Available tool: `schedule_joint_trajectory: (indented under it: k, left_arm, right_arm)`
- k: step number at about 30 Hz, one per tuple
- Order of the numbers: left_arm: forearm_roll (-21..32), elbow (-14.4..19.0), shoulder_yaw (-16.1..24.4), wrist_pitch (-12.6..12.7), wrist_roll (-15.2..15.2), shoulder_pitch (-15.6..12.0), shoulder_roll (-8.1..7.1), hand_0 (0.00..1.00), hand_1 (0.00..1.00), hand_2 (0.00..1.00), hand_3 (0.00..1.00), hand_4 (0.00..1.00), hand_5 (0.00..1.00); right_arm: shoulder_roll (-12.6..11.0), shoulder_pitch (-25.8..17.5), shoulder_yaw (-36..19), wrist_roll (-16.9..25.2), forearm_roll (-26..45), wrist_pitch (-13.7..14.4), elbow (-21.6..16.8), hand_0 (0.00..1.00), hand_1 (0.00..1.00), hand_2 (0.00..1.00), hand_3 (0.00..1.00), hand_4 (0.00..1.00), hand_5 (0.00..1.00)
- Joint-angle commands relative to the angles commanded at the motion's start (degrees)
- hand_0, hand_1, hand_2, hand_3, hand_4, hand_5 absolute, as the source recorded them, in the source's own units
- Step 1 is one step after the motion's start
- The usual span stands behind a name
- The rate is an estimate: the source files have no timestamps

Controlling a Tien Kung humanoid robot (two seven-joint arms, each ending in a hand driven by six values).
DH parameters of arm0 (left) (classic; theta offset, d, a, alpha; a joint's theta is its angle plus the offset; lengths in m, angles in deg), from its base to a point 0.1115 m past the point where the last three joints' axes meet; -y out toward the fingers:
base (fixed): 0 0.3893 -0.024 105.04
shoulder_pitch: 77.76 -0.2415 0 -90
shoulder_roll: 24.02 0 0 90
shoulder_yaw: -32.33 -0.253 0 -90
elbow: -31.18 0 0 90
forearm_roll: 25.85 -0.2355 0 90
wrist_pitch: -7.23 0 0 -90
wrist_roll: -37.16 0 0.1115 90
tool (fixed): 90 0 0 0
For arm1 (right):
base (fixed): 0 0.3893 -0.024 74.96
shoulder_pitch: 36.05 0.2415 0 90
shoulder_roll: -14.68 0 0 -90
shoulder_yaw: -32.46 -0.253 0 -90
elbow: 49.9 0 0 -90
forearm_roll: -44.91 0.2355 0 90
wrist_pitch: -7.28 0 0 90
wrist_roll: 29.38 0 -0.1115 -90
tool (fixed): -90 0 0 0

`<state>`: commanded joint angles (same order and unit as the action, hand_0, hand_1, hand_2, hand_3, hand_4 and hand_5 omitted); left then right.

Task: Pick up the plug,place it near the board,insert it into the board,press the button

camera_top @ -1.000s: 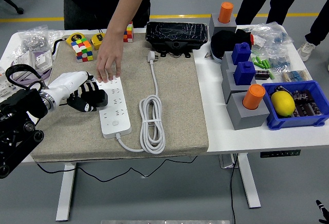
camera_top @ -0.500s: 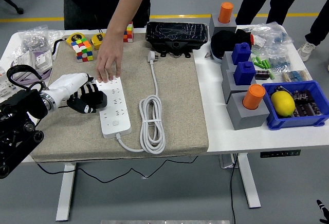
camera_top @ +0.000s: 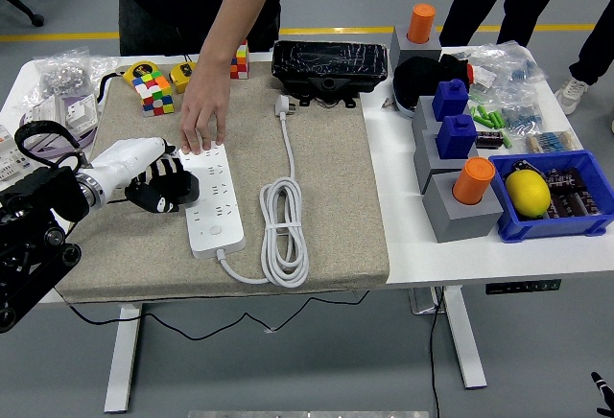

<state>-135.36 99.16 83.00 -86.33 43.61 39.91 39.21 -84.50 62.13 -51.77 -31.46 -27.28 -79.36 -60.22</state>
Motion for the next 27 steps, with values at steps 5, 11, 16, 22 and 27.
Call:
schedule_joint_trajectory:
  k: [5,11,16,22,27]
  left_arm:
    - [0.0,-0.2,-0.3,-0.3,0.1,0.2,-0.13,0.302,0.387,0.298,0.493,0.757,0.002]
    - [0.0,-0.4,-0.4,-0.4,0.1,0.4,-0.15,0.302,0.388,0.297,0.493,0.757,0.002]
    - [0.0,-0.4,-0.6,-0.4,0.1,0.4,-0.17,0.302,0.389,0.298,0.493,0.758,0.002]
    - [0.0,-0.5,-1.0,-0.6,0.1,0.5,-0.22,0.302,0.393,0.298,0.494,0.759,0.002]
    - [0.0,-0.6,-1.2,-0.6,0.1,0.6,-0.23,0.304,0.397,0.301,0.493,0.762,0.002]
  right_arm:
    - [-0.1,0.0,0.0,0.0,0.0,0.0,0.0,0.868,0.843,0.807,0.830,0.998,0.998]
    - [-0.1,0.0,0.0,0.0,0.0,0.0,0.0,0.868,0.843,0.807,0.830,0.998,0.998]
    - [-0.1,0.0,0.0,0.0,0.1,0.0,0.0,0.867,0.843,0.806,0.830,0.998,0.998]
    - [-0.2,0.0,0.0,0.0,0.1,0.0,0.0,0.868,0.842,0.806,0.830,0.998,0.998]
    - [-0.2,-0.1,0.1,0.0,0.2,0.0,0.0,0.869,0.842,0.806,0.830,0.998,0.998]
